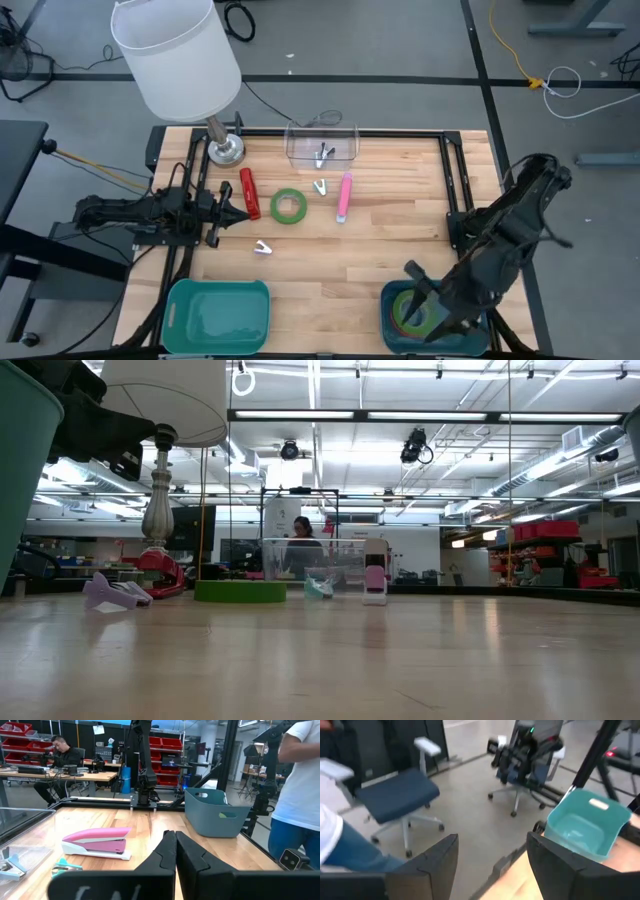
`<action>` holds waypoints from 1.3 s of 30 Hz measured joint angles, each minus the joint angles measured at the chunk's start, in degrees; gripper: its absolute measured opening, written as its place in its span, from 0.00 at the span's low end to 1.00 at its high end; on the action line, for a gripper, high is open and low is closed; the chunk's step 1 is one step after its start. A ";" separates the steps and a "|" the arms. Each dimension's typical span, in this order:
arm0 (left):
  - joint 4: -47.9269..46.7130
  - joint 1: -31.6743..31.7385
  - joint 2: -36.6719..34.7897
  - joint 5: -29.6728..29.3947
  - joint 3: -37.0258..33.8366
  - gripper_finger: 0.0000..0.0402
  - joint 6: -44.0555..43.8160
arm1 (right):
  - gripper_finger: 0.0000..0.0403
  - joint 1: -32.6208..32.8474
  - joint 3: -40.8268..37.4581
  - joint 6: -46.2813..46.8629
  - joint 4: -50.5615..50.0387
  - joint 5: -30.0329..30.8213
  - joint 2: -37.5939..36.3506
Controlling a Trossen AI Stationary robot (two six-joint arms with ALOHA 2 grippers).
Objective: Pick and place Stapler, Stapler remover, tape
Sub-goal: Put the pink stapler into the green bin
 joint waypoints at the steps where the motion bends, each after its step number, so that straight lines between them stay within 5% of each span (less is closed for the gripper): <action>1: -0.01 0.01 0.01 0.00 0.01 0.01 0.02 | 0.58 -0.25 1.22 0.20 -0.59 -0.34 0.00; 16: -0.01 0.01 0.00 0.00 0.01 0.01 0.02 | 0.58 -6.50 6.63 8.70 -1.47 -14.09 0.00; 32: -0.01 0.02 0.01 0.00 0.00 0.01 0.02 | 0.58 -10.43 6.63 10.42 1.05 -15.26 0.00; 39: 0.00 0.01 0.00 0.00 0.01 0.01 0.01 | 0.58 -12.44 6.63 17.33 4.41 -20.48 0.00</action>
